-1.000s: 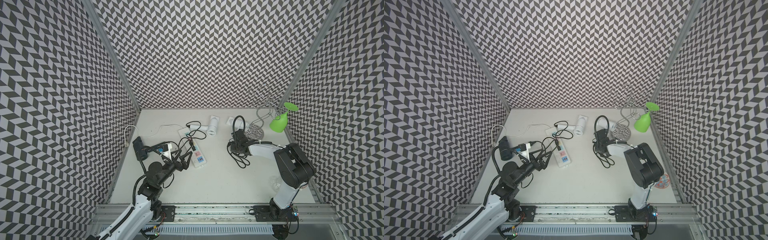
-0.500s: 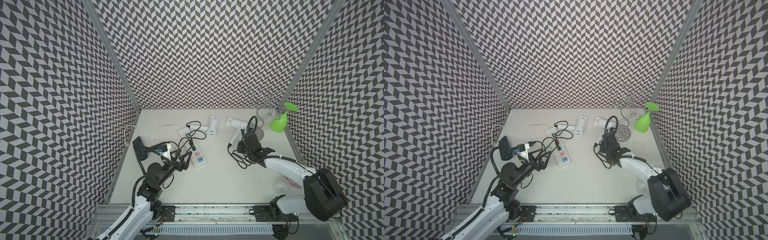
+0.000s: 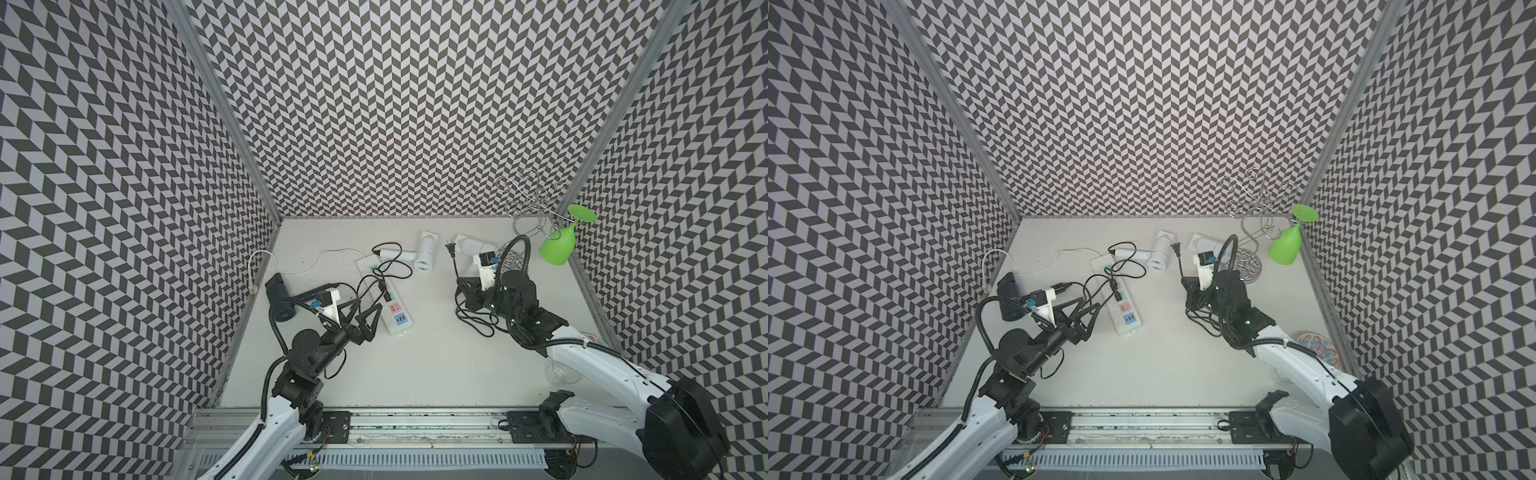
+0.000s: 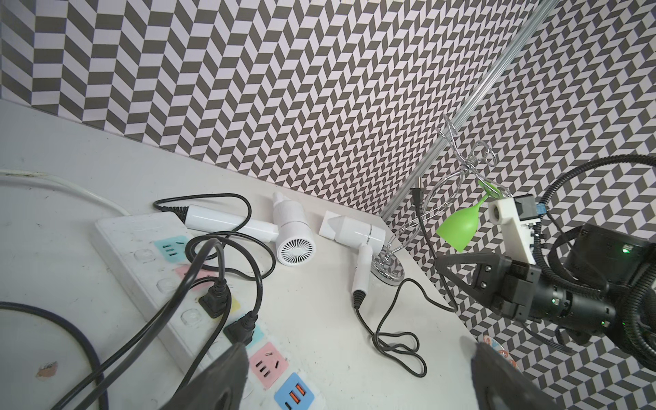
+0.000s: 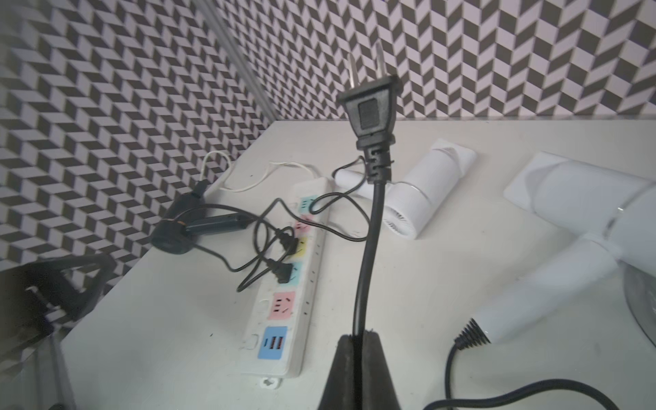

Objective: Charge the blow dryers
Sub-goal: Pick up the plug from the center of the board.

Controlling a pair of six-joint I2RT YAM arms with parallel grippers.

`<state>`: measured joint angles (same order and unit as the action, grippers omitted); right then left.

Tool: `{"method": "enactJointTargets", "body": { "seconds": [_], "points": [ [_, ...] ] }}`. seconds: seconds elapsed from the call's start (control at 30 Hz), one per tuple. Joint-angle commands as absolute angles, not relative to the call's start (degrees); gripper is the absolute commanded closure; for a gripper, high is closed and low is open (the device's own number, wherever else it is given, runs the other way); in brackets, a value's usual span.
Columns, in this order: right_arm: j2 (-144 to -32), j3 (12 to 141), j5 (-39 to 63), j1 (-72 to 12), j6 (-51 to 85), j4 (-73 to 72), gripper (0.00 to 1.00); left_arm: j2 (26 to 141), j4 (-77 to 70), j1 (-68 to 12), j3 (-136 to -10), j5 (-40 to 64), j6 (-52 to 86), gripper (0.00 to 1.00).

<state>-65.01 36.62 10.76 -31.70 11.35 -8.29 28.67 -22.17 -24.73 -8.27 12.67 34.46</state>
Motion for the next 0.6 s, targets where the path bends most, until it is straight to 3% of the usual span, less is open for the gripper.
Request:
{"method": "enactJointTargets", "body": {
  "seconds": [0.0,0.37,0.57],
  "points": [
    [-63.63,37.93,14.63,-35.52,4.22,-13.08,1.00,27.53,-22.01,-25.02,-8.03,12.50,36.32,0.01],
    [-63.37,37.69,15.21,-42.71,-8.44,-7.41,1.00,25.22,-11.12,-23.49,-15.68,19.49,46.34,0.01],
    [-64.17,38.46,23.08,-42.71,-14.83,-2.10,1.00,30.77,-8.12,-16.18,-19.62,33.11,47.35,0.01]
  ]
}}
